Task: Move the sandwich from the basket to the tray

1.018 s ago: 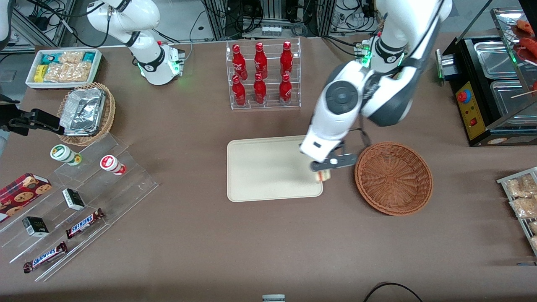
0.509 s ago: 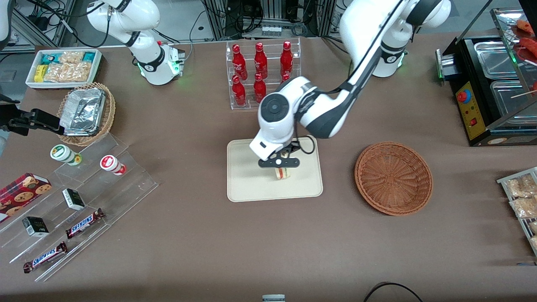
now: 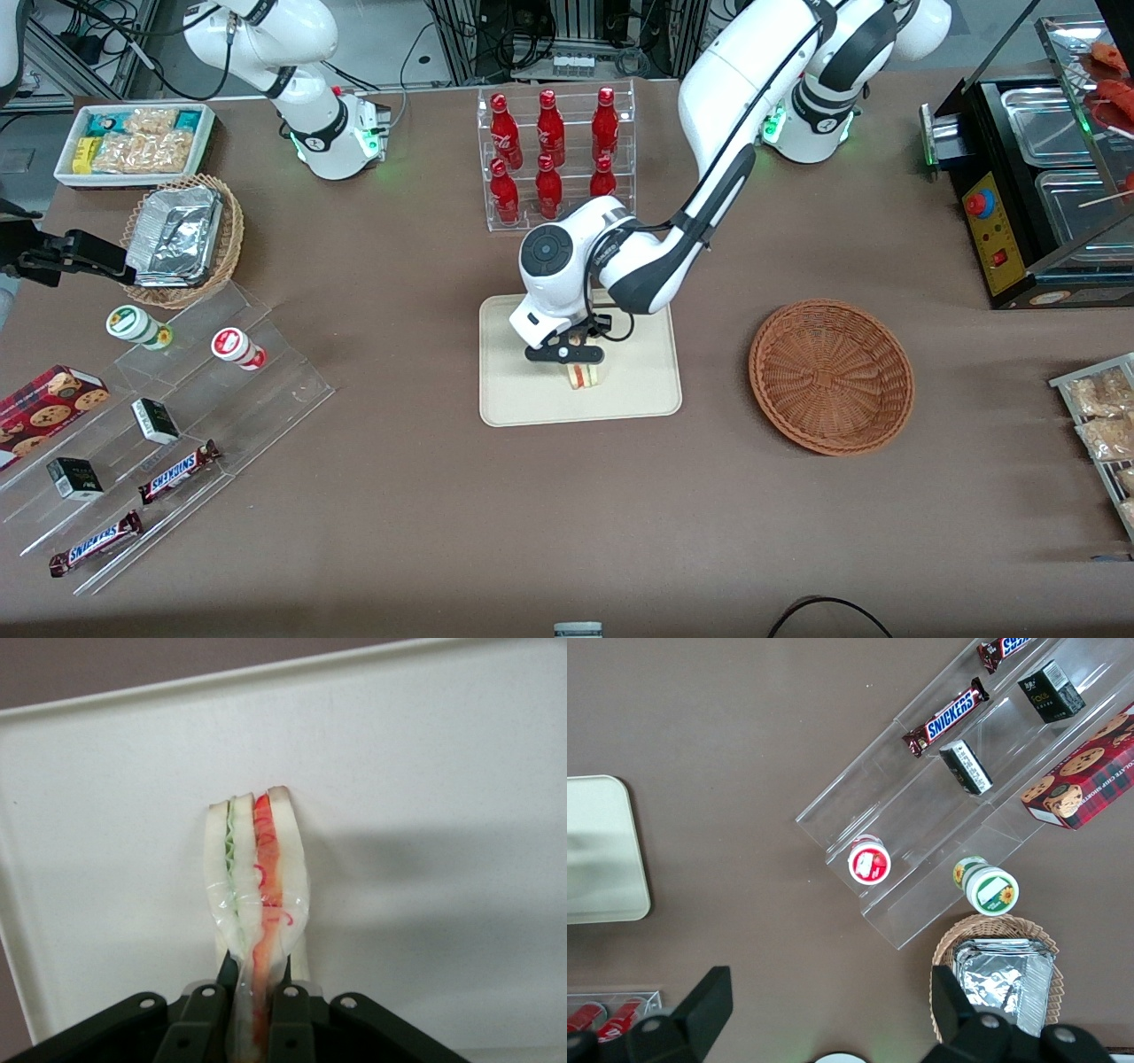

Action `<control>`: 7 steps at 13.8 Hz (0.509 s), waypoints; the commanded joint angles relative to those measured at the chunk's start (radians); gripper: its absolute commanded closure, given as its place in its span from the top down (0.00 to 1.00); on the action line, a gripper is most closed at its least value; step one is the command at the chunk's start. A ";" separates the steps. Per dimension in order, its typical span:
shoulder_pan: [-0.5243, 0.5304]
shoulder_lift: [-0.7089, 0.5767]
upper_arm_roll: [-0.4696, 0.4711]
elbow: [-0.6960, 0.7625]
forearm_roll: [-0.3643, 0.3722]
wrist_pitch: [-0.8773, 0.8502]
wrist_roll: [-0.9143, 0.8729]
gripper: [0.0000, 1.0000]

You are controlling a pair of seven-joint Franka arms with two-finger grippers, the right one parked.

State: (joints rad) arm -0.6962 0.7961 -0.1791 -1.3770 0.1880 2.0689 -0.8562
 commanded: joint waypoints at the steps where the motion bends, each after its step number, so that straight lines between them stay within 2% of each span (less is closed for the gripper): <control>1: -0.026 0.015 0.013 0.033 0.024 -0.007 -0.041 0.79; 2: -0.026 0.009 0.013 0.033 0.024 -0.012 -0.041 1.00; 5: -0.016 -0.044 0.013 0.036 0.011 -0.039 -0.043 1.00; 7: -0.014 -0.105 0.016 0.044 0.011 -0.134 -0.044 1.00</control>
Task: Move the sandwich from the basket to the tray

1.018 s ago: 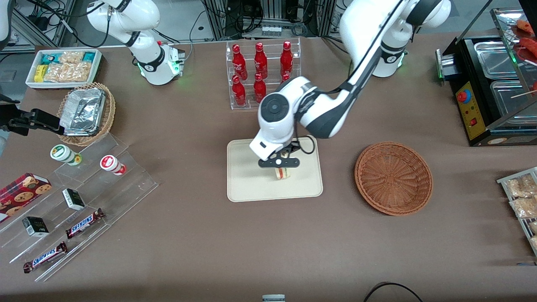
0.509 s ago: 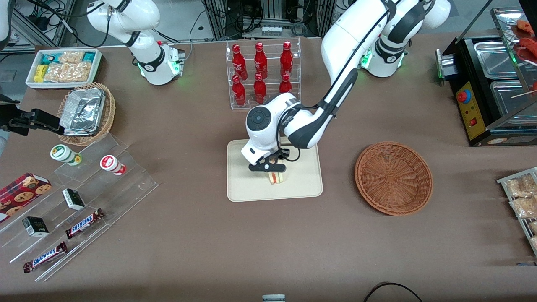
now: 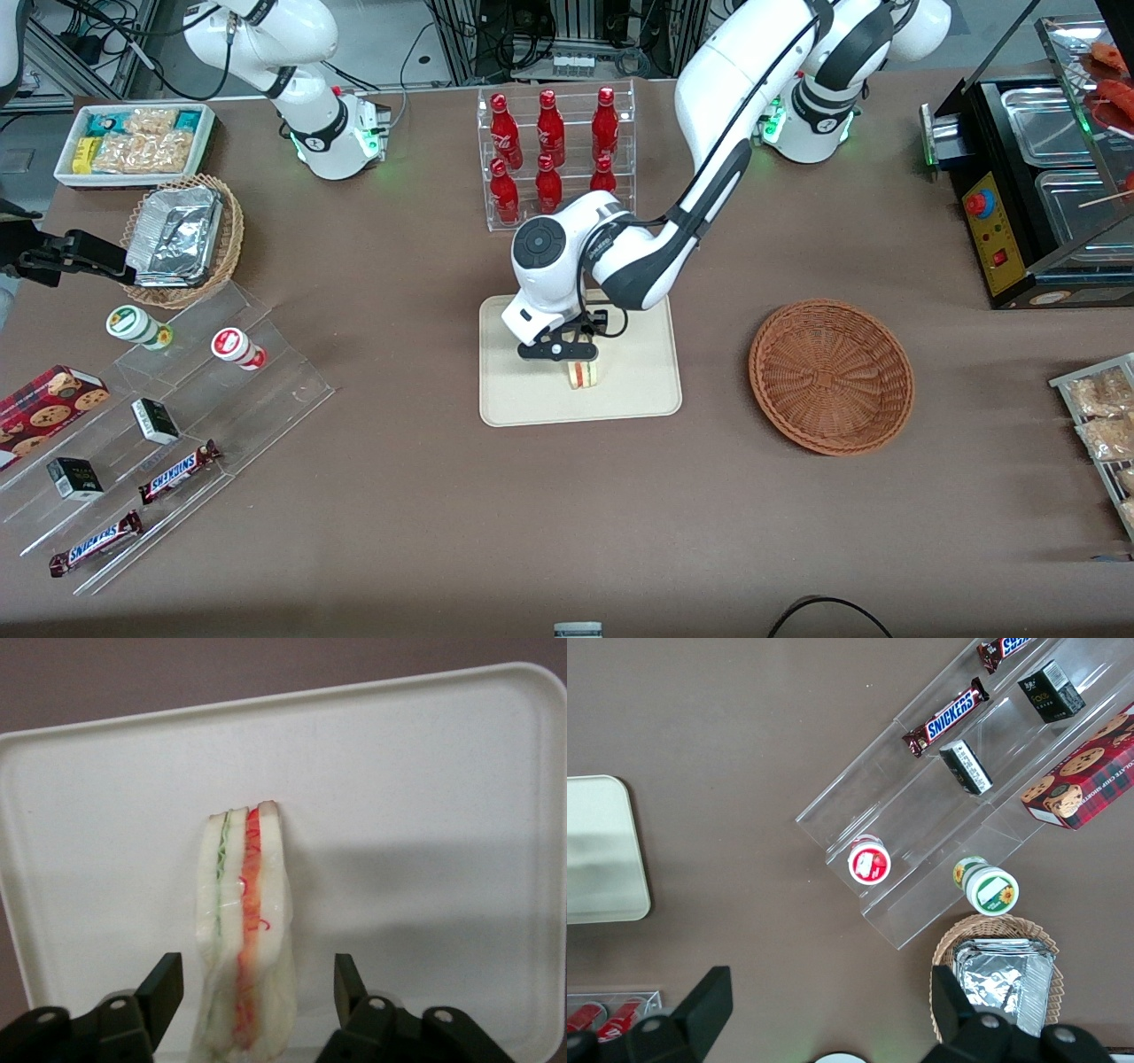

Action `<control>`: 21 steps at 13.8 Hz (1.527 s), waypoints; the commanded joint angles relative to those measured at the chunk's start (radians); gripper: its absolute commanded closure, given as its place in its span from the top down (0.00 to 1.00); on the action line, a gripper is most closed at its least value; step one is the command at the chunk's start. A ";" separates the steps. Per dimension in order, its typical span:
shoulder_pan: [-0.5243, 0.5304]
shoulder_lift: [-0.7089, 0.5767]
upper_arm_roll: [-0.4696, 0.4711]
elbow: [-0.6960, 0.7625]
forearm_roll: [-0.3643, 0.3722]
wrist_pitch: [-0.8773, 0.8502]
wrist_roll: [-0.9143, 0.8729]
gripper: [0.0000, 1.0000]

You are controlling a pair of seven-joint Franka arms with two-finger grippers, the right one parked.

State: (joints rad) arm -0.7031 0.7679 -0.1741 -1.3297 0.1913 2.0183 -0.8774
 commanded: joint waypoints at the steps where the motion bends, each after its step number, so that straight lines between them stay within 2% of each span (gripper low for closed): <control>1: -0.006 -0.116 0.012 -0.005 0.007 -0.111 -0.023 1.00; 7: 0.161 -0.356 0.008 -0.032 -0.035 -0.269 0.008 1.00; 14: 0.391 -0.565 0.008 -0.040 -0.076 -0.519 0.345 1.00; 18: 0.519 -0.694 0.010 -0.144 -0.124 -0.529 0.542 1.00; 21: 0.623 -0.766 0.010 -0.210 -0.130 -0.529 0.728 1.00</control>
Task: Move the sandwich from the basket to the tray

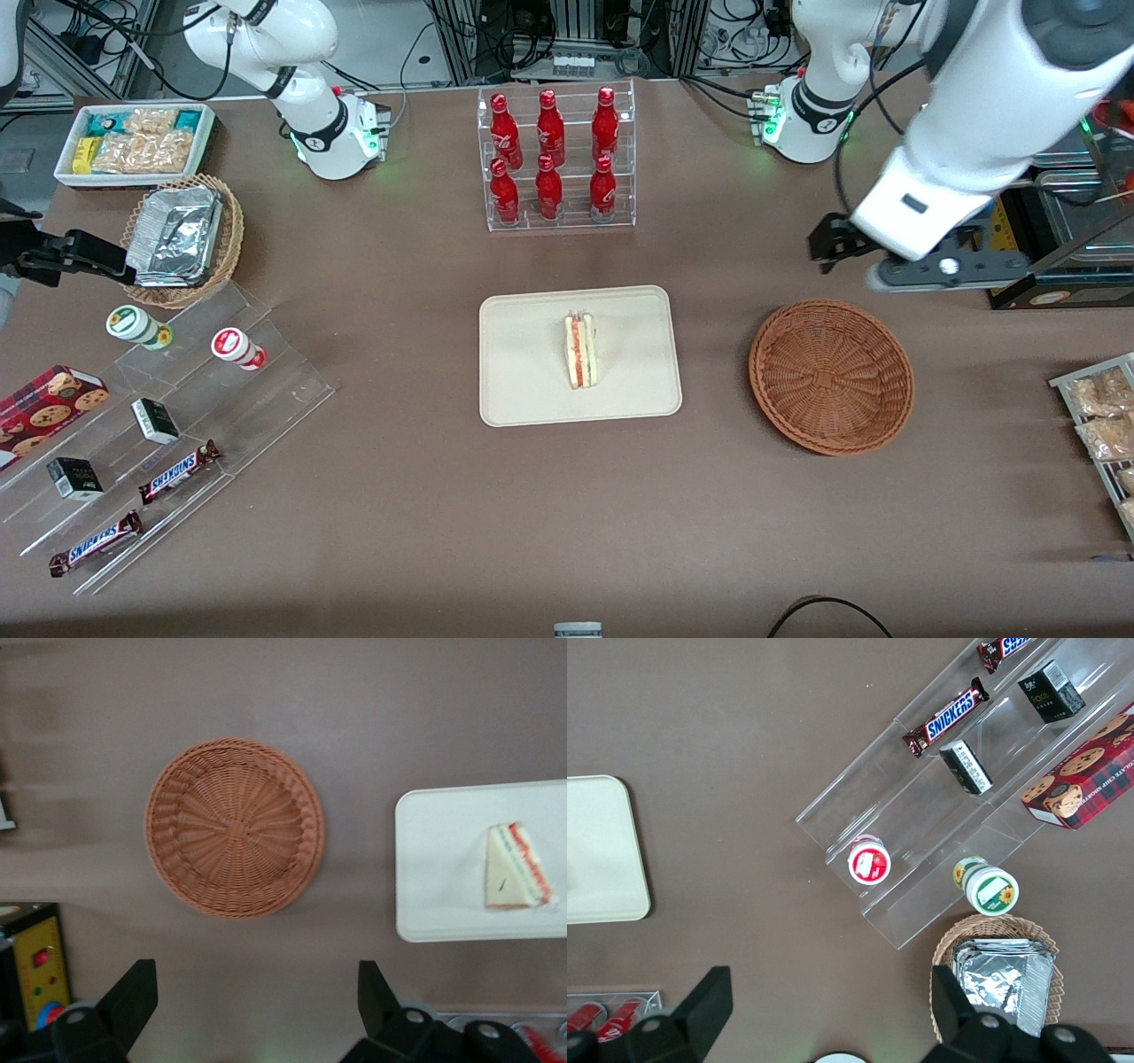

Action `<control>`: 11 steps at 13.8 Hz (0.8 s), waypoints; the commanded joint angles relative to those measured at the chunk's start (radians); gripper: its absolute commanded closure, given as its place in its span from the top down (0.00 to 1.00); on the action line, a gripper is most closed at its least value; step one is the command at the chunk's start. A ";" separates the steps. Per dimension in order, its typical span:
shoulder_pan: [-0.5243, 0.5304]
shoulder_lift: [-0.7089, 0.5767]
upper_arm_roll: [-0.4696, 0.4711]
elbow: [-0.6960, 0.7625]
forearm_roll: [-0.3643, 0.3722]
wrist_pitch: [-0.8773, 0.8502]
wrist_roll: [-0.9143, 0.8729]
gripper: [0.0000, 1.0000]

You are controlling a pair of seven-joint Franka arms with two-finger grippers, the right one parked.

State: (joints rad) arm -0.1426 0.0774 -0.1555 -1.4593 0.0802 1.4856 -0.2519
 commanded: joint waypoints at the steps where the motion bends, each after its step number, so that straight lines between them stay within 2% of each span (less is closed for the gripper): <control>1: 0.095 -0.085 -0.009 -0.088 -0.019 0.002 0.150 1.00; 3: 0.113 -0.087 0.008 -0.085 -0.017 -0.013 0.207 1.00; 4: 0.103 -0.087 0.055 -0.081 -0.019 -0.010 0.233 1.00; 7: 0.095 -0.073 0.134 -0.059 -0.077 -0.001 0.318 1.00; 11: 0.092 -0.038 0.137 -0.024 -0.079 -0.002 0.316 1.00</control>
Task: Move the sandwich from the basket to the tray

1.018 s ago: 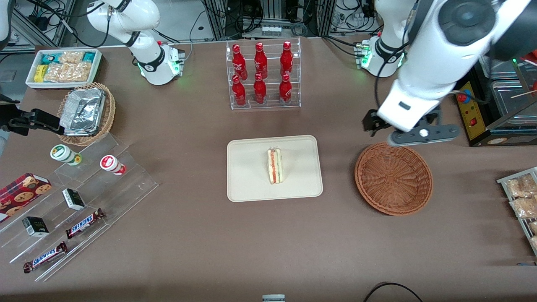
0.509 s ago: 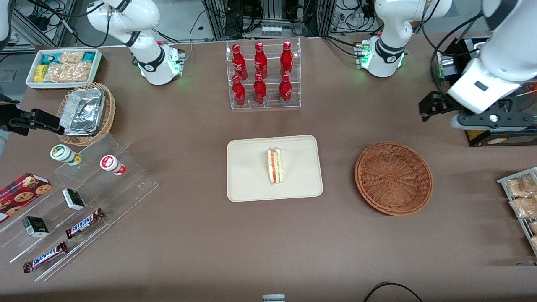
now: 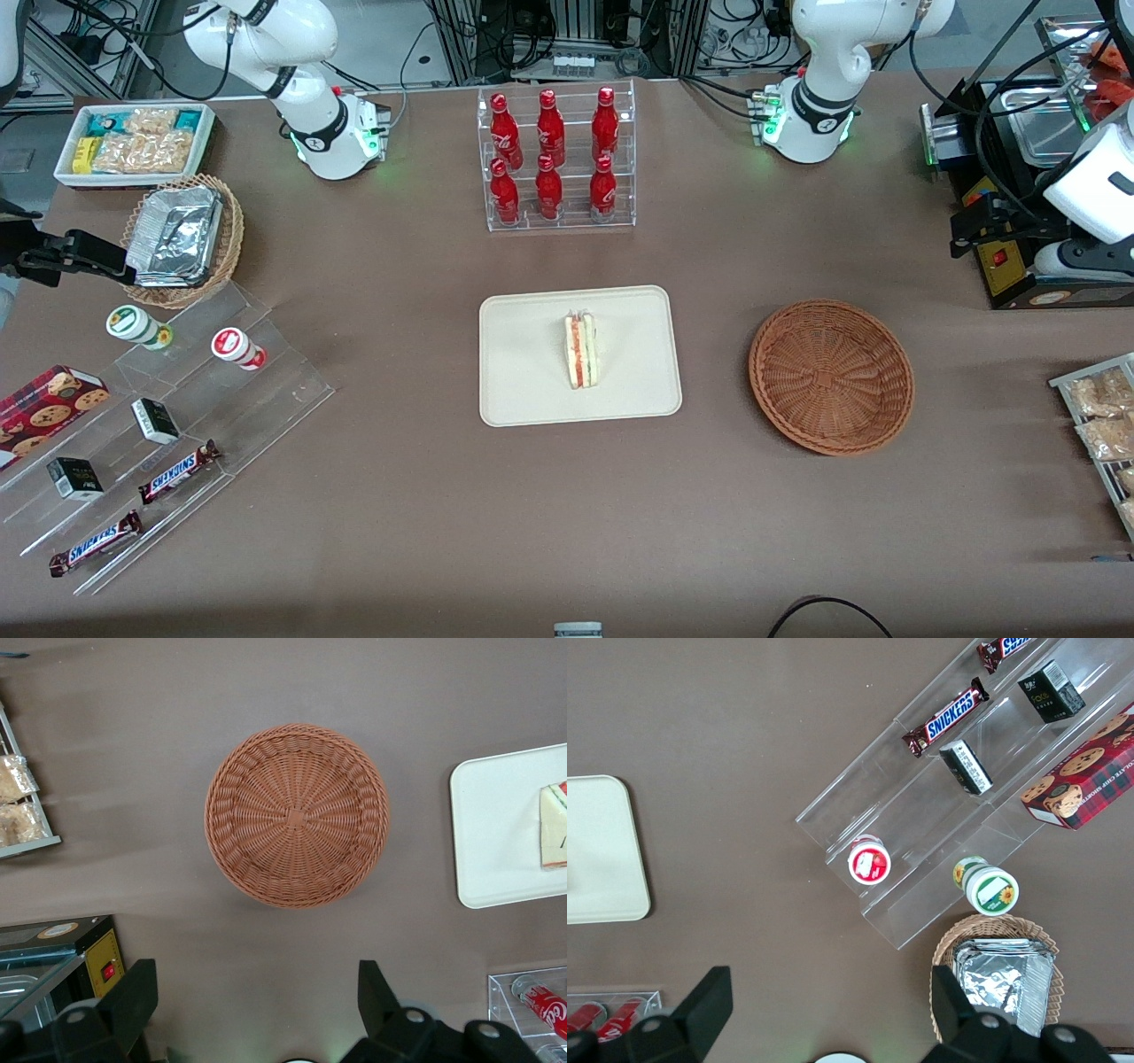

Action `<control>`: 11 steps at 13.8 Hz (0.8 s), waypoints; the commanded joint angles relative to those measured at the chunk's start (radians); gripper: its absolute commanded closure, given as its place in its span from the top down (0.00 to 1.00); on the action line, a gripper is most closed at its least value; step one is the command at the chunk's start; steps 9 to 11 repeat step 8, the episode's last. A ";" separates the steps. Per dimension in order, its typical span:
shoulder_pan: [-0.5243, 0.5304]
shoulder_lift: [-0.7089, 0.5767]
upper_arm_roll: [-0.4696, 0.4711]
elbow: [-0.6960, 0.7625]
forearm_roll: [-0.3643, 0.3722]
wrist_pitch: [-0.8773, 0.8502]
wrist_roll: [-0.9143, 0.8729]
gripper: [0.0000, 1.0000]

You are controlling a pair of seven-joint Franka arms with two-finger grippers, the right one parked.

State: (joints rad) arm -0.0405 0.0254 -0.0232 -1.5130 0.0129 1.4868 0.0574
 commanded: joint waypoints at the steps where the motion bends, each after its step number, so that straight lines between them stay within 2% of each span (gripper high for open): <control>1: -0.012 0.011 0.015 0.030 -0.011 -0.011 0.006 1.00; 5: -0.030 0.011 0.062 0.031 -0.010 -0.013 -0.001 1.00; 11: -0.030 0.010 0.062 0.033 -0.002 -0.013 -0.026 1.00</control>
